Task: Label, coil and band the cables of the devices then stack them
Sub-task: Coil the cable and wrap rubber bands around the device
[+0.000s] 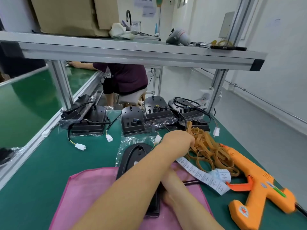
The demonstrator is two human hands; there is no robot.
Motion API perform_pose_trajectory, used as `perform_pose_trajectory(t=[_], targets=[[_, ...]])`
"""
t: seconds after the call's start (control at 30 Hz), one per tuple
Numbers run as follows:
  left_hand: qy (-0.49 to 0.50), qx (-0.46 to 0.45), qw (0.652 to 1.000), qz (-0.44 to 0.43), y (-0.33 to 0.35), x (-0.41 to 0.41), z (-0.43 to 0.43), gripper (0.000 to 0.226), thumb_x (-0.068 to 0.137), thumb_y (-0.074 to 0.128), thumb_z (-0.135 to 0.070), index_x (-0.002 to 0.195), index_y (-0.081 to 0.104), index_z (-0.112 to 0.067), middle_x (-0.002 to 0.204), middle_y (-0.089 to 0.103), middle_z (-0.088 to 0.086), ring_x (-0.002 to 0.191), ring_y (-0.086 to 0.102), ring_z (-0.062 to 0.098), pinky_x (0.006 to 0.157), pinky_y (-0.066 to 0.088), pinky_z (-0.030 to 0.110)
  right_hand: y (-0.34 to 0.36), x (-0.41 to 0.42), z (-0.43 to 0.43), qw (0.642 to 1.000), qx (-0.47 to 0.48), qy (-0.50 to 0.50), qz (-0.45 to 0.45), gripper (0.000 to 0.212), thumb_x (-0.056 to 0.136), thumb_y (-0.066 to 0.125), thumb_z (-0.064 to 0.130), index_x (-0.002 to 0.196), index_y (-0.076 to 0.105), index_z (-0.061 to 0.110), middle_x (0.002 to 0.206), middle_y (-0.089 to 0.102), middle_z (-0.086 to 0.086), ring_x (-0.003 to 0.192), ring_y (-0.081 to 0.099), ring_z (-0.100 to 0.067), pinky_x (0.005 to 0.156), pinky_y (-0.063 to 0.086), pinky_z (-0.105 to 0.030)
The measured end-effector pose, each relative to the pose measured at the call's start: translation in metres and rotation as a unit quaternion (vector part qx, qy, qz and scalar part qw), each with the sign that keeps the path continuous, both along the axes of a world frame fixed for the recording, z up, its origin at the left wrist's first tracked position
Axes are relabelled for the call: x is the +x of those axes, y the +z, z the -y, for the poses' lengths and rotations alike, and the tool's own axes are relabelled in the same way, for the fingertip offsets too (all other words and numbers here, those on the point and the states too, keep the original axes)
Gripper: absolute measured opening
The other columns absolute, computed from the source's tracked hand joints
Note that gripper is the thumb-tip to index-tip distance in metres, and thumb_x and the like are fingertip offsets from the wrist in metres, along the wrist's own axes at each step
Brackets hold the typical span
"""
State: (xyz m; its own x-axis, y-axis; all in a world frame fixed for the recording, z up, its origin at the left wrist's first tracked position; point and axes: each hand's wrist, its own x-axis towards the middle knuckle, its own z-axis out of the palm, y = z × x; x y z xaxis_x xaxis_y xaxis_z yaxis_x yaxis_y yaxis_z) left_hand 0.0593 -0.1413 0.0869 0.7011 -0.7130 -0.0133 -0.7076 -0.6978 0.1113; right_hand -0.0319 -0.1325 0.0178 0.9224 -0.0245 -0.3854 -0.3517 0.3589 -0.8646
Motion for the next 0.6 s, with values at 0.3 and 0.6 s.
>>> perform_pose_trajectory(t=[0.3, 0.6], targets=[[-0.084, 0.111, 0.983, 0.117, -0.020, 0.009, 0.025, 0.041, 0.097, 0.048, -0.003, 0.134, 0.050, -0.020, 0.123, 0.047, 0.011, 0.104, 0.056, 0.031, 0.068, 0.045, 0.039, 0.001, 0.004, -0.004, 0.993, 0.098, -0.048, -0.052, 0.045, 0.072, 0.066, 0.064, 0.070, 0.068, 0.019, 0.056, 0.068, 0.006, 0.050, 0.066, -0.010, 0.059, 0.047, -0.024], [-0.048, -0.130, 0.990, 0.026, -0.001, 0.018, 0.016, 0.025, 0.090, 0.064, -0.033, 0.104, 0.070, -0.013, 0.109, 0.054, 0.003, 0.102, 0.053, 0.022, 0.082, 0.053, 0.039, -0.004, 0.007, 0.004, 0.998, 0.027, -0.016, -0.047, 0.011, 0.090, 0.055, 0.009, 0.088, 0.065, 0.005, 0.071, 0.068, -0.011, 0.066, 0.067, -0.022, 0.059, 0.051, -0.029]])
